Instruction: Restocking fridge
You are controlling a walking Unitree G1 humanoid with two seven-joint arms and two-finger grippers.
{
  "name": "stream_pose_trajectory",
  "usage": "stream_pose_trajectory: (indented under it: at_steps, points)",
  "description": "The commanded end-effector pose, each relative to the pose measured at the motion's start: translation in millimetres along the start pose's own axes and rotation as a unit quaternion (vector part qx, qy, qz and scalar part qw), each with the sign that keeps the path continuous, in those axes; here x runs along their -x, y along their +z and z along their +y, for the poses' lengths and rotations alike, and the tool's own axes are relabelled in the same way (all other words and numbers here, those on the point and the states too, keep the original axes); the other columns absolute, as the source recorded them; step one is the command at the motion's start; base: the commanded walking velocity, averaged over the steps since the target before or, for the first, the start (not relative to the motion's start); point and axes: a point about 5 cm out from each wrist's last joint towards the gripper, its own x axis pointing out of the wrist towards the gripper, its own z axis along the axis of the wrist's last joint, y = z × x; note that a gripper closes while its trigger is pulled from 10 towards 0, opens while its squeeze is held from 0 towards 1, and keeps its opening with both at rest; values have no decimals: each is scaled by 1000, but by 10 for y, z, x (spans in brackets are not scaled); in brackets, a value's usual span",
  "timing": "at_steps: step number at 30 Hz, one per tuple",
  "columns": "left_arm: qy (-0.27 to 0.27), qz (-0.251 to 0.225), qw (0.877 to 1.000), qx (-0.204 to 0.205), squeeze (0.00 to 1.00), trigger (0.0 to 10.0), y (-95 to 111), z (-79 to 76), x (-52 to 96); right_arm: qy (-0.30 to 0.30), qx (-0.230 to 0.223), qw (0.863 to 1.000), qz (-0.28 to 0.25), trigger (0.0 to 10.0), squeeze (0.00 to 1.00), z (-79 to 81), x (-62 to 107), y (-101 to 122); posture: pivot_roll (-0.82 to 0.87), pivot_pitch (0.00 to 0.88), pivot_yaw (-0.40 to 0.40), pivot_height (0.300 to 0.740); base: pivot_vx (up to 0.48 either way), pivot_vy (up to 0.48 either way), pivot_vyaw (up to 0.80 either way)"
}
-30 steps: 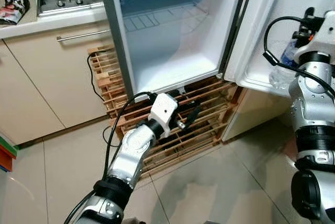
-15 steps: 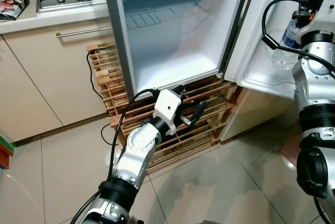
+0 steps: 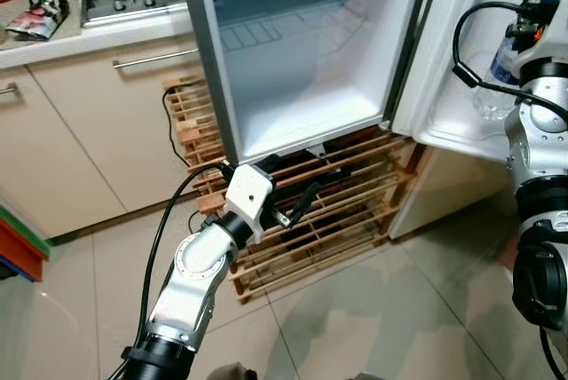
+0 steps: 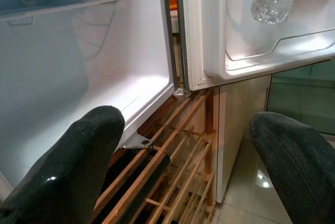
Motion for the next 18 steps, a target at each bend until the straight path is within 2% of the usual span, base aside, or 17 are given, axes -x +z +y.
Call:
stream_pose_trajectory:
  at_steps: [1, 8, 14, 16, 18]
  points:
    - [2, 2, 1000, 7, 0, 10000, 37, -2, 9, -6, 1, 1000, -31, 0, 0, -58, -33, 94, 64, 57, 57, 740, 0, 0, 0]
    - [4, 9, 1000, 9, 0, 10000, 62, -19, 99, 5, 11, 999, -39, 0, 0, -93, -61, 112, 88, 84, 60, 740, 0, 0, 0]
    - [9, 20, 1000, 14, 0, 10000, 85, 9, 142, -18, -11, 999, -33, 0, 0, -133, -16, 85, 102, 68, 59, 740, 0, 0, 0]
    - [15, 20, 999, 21, 0, 10000, 107, 23, 125, -28, -22, 999, -34, 0, 0, -114, 62, 97, 80, 46, 40, 740, 0, 0, 0]
    - [26, 15, 999, 35, 0, 10000, 132, 45, 81, -15, -16, 998, -56, 0, 0, -42, 220, 200, 46, 29, 26, 740, 0, 0, 0]
